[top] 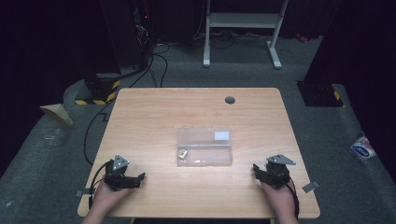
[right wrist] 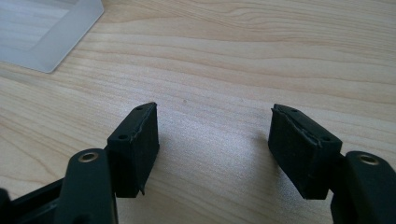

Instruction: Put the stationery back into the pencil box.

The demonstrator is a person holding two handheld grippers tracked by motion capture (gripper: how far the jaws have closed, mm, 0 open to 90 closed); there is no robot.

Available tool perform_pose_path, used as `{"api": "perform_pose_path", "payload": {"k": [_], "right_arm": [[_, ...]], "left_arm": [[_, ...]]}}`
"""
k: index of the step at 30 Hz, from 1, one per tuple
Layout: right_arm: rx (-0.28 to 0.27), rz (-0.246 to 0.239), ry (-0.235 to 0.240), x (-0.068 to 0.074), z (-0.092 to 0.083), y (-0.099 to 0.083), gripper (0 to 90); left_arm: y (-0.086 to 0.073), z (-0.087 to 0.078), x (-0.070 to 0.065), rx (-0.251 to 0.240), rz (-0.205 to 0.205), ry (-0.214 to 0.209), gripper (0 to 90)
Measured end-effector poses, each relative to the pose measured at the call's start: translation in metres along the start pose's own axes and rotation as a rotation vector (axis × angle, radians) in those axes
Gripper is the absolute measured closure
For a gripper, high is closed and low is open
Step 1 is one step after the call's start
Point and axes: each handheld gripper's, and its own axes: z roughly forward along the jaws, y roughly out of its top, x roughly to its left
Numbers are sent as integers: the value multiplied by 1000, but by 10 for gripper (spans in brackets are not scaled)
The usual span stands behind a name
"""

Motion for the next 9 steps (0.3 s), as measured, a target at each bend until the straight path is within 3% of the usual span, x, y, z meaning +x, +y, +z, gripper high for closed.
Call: {"api": "perform_pose_path", "payload": {"k": [9], "right_arm": [[1,-7,11,-1,1,1,321]], "left_arm": [[0,0,-2,-4,-1,-1,27]]}}
